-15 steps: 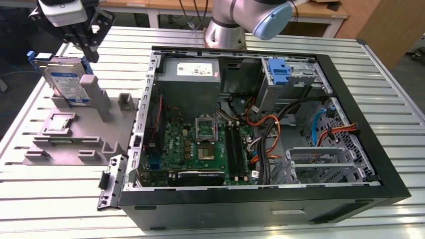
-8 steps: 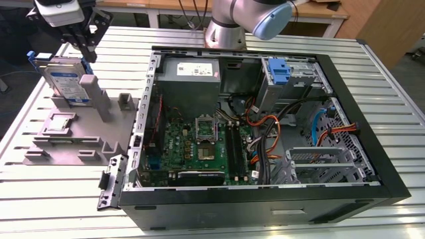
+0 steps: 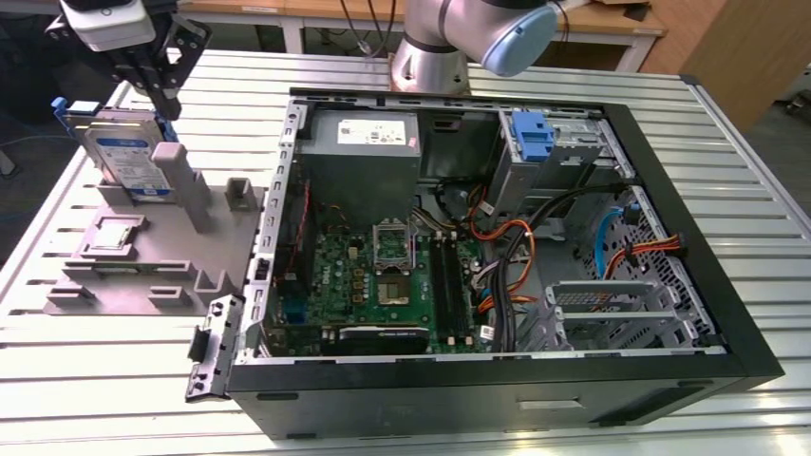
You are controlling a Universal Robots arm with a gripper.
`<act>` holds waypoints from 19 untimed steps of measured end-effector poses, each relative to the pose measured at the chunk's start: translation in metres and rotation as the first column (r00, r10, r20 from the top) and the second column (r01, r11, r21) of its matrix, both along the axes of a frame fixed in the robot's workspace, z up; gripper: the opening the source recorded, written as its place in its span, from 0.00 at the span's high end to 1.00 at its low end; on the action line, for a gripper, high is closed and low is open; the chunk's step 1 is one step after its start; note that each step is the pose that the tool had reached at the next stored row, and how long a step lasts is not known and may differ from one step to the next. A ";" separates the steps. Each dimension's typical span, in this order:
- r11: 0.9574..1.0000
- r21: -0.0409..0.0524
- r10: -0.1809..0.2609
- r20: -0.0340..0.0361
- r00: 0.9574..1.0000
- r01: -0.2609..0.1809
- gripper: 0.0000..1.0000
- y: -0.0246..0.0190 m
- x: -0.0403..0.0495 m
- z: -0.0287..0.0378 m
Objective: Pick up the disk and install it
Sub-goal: 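Reach for the disk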
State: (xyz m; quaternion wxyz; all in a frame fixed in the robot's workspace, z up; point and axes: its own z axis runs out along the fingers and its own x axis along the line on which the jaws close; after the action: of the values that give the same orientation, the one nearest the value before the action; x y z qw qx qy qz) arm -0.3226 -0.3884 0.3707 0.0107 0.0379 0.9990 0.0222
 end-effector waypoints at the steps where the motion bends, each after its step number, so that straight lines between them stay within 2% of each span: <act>1: 1.000 0.000 0.000 0.000 1.000 0.000 0.90 0.0000 -0.0005 0.0000; 19: 1.000 0.000 0.000 0.000 1.000 0.000 0.90 0.0000 -0.0071 -0.0006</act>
State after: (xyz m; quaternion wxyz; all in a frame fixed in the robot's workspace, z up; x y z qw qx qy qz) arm -0.3296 -0.3884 0.3701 0.0107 0.0380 0.9990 0.0222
